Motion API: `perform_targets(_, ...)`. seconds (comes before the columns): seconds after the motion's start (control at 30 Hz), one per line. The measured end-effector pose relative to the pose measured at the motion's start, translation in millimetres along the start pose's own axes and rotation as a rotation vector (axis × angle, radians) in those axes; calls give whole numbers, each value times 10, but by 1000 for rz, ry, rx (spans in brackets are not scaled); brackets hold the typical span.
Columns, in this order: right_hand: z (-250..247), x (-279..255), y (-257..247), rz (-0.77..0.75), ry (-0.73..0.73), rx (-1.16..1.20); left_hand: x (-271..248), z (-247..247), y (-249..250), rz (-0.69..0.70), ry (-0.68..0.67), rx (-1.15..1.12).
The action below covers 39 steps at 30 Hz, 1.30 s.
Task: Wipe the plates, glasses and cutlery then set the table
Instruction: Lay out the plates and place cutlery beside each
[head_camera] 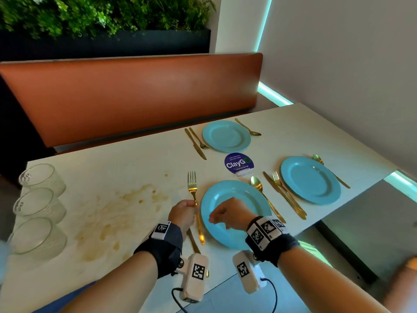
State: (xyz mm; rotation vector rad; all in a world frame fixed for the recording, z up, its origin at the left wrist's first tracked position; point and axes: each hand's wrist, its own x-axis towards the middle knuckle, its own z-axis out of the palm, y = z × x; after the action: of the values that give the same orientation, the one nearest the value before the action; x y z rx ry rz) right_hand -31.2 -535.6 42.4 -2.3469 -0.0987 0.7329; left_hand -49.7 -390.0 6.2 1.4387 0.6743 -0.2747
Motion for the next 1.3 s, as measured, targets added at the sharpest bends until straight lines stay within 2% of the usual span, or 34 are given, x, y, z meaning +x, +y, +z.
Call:
perform_targets(0.17, 658, -246, -238, 59, 10, 106, -391, -443, -122, 9, -75, 50)
perform_targets(0.33, 1060, -427, -345, 132, 79, 120, -585, -811, -291, 28, -121, 150)
perform_targets(0.5, 1009, -421, -318, 226, 112, -303, -597, -1131, -355, -16, -128, 197)
perform_targets(0.6, 949, -315, -216, 321, 114, -453, -523, -1252, -381, -29, -83, 179)
perform_targets(0.87, 981, -26, -51, 481, 163, -498, -332, -1356, -389, -62, -48, 163)
perform_targets(1.03, 1030, 24, -36, 489, 183, -504, -265, -1314, -360, -61, -54, 171)
perform_targets(1.3, 1093, 25, -145, 477, 294, -567, -205, -1291, -362, -70, -49, 189)
